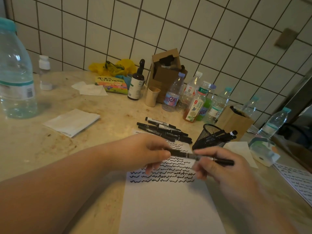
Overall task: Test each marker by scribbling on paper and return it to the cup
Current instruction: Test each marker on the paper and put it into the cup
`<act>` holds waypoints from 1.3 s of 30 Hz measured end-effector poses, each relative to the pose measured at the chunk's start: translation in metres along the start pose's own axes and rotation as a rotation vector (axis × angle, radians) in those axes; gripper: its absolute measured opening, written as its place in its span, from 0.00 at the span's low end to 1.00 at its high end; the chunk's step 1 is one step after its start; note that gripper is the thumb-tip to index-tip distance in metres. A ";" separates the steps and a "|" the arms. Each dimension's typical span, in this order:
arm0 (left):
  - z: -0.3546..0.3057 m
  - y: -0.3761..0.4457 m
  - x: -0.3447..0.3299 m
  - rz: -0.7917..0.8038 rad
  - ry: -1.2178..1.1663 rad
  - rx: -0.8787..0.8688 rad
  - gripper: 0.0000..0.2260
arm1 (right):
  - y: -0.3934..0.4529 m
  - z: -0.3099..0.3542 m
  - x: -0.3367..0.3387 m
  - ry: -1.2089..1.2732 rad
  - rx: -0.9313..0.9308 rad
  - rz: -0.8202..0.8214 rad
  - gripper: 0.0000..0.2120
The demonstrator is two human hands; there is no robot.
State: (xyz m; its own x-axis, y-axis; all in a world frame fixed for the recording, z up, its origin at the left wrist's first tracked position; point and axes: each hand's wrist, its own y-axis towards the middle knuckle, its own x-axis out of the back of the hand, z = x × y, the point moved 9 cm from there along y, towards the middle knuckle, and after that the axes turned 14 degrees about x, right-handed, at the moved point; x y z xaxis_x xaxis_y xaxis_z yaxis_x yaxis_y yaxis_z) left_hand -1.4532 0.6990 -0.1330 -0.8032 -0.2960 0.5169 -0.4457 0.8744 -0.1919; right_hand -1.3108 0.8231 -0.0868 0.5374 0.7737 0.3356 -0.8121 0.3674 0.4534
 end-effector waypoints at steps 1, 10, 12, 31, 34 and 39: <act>0.002 0.004 0.005 -0.098 0.073 0.027 0.11 | 0.003 -0.004 0.013 -0.052 -0.018 -0.105 0.07; 0.007 0.006 0.006 -0.214 0.421 0.062 0.15 | 0.033 -0.011 0.074 -0.428 -0.083 -0.503 0.04; 0.007 0.005 0.008 -0.224 0.427 0.062 0.15 | 0.048 -0.014 0.074 -0.475 -0.123 -0.457 0.08; 0.012 0.009 0.020 -0.290 0.587 0.100 0.12 | 0.103 -0.068 -0.080 -1.007 -0.120 0.349 0.18; 0.013 0.010 0.020 -0.281 0.598 0.118 0.12 | 0.101 -0.071 -0.083 -1.026 -0.161 0.367 0.14; 0.013 0.007 0.022 -0.280 0.577 0.133 0.11 | 0.087 -0.072 -0.080 -1.019 -0.320 0.429 0.08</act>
State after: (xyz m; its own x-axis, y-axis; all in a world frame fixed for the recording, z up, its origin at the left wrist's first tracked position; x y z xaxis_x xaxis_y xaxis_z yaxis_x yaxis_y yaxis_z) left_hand -1.4792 0.6937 -0.1337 -0.3257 -0.2193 0.9197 -0.6820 0.7282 -0.0679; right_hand -1.4409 0.8305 -0.1329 0.0186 0.1435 0.9895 -0.9150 0.4014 -0.0410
